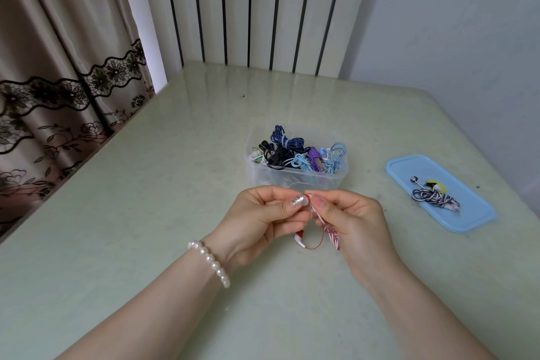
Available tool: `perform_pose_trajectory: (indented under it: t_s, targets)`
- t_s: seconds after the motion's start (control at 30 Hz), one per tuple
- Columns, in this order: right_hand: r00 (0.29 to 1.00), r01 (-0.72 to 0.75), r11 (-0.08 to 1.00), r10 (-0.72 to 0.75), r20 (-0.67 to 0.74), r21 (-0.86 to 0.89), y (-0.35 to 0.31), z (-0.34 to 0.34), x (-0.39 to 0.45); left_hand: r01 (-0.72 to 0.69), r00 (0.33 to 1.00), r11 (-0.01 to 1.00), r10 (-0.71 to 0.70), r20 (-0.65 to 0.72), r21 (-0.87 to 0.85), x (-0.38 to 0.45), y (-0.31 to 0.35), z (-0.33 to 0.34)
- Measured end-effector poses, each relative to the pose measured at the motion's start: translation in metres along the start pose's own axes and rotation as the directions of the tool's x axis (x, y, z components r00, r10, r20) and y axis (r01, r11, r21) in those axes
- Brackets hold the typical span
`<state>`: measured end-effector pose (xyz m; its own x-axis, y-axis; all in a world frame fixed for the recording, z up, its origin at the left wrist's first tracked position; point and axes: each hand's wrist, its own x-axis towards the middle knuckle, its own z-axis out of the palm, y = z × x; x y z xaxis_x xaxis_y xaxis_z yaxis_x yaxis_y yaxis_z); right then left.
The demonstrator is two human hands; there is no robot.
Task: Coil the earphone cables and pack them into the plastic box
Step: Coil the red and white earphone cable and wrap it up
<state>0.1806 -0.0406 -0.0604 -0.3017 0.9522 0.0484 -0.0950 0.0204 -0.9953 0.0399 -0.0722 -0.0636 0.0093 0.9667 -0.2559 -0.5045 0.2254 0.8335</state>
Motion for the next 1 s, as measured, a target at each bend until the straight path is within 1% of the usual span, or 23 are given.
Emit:
perform_pose_trajectory:
  t_s: [0.17,0.33,0.47,0.57,0.63,0.73,0.87,1.0]
  targets:
    - [0.997,0.067,0.997,-0.066,0.032,-0.028,-0.002,0.002,-0.003,-0.073,0.996,0.995,0.075,-0.04,0.071,0.0,-0.002,0.0]
    - [0.992,0.124,0.987,-0.125,-0.005,-0.104,0.001,0.001,-0.001,-0.102,0.993,0.992,0.105,-0.051,0.073,-0.001,-0.004,0.003]
    - [0.991,0.136,0.984,-0.134,0.028,-0.111,0.001,-0.001,0.001,-0.053,0.997,0.997,0.056,-0.047,0.056,-0.001,-0.004,0.002]
    - [0.987,0.147,0.985,-0.14,0.082,-0.087,-0.003,0.001,0.0,0.029,0.999,1.0,-0.029,-0.03,-0.011,-0.001,-0.003,0.001]
    - [0.982,0.167,0.98,-0.155,0.104,-0.112,-0.003,-0.001,0.0,0.079,0.997,0.995,-0.08,-0.007,-0.058,0.0,-0.003,0.001]
    - [0.979,0.201,0.963,-0.191,0.074,-0.177,-0.002,-0.006,0.002,0.095,0.995,0.991,-0.094,0.014,-0.093,0.002,-0.003,0.003]
    - [0.98,0.195,0.961,-0.199,0.0,-0.198,0.004,-0.009,0.006,0.041,0.999,0.999,-0.041,0.012,-0.03,0.003,-0.002,0.004]
    - [0.974,0.224,0.934,-0.219,0.049,-0.277,0.007,-0.008,0.006,-0.028,0.998,0.997,0.032,-0.051,0.077,0.003,-0.003,-0.001]
